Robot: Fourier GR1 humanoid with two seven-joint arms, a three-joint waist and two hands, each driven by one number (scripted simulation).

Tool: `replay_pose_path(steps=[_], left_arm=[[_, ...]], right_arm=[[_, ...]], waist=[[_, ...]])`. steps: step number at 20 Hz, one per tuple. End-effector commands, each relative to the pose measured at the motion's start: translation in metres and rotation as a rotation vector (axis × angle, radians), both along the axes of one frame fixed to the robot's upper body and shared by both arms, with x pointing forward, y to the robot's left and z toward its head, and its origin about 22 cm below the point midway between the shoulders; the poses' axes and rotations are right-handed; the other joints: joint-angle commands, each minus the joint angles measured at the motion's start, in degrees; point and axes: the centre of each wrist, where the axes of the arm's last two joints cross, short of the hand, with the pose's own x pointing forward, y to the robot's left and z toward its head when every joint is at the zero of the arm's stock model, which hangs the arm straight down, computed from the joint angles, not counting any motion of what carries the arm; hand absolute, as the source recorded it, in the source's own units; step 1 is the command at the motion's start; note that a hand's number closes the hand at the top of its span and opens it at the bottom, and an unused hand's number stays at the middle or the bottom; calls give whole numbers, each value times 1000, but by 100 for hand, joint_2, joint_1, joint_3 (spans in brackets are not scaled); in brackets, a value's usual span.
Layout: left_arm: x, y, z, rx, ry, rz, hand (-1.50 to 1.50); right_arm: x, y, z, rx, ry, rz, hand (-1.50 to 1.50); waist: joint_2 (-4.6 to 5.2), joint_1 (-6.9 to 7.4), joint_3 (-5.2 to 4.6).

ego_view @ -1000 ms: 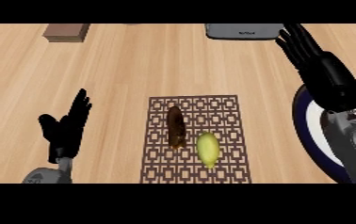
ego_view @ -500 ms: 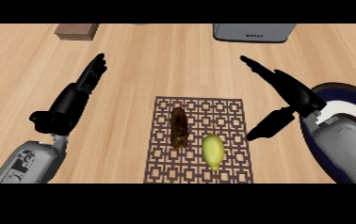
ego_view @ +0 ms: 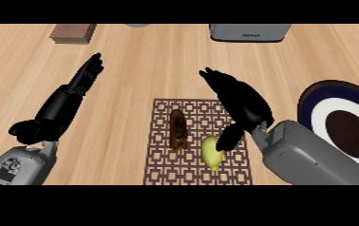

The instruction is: Pick the lemon from the placemat and place it in the plate

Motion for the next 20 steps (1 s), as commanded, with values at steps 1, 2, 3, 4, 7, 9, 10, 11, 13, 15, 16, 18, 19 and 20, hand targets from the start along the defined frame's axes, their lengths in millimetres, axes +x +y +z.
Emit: replay_pose_path(steps=[1,2,3,4,7,9,10,11,13,15,16,18,19,20], left_arm=[[3,-3,12,15,0,2,0],[-7,11,-4,24,4,18,0],[-12,2,2,-9,-3,-13,0],[-6,4,13,-11,1,10,0],[-2,12,13,0,5,9,0],[-7,-9,-10,6,-1,7,0],[-2,1,12,8,-13,10,0],[-10,5,7,-3,6,1,0],[-1,-7,4,10,-6,2,0],[-11,0,-1,5,-8,-1,0],[-6,10,15,7,2,13,0],[-6,-5,6,4,2,8,0],[-5,5,6,9,7,3,0],[-9,1,12,11,3,11,0]], right_arm=[[-17,46,13,-96,70,-35,-150],[-32,40,4,-91,140,-40,-150],[-22,34,5,-56,179,-76,-150],[-34,46,11,-74,208,-66,-150],[-22,40,36,-139,302,-39,-150],[-15,50,38,-155,375,-52,-150],[-8,54,28,-176,398,-69,-150],[-16,49,40,-215,387,-75,-150],[-14,48,46,-249,355,-105,-150],[-6,51,40,-255,364,-159,-150],[6,20,47,-237,375,-158,-150],[13,25,50,-252,402,-169,-150],[1,34,59,-207,372,-183,-150],[18,27,66,-209,370,-192,-150]], waist=[[6,-82,4],[-2,-109,3],[7,-85,7],[1,-98,7],[12,-108,4],[21,-101,3],[24,-58,6],[3,-79,4],[8,-131,4],[13,-69,2],[15,-96,7],[20,-92,5],[13,-115,5],[16,-68,7]])
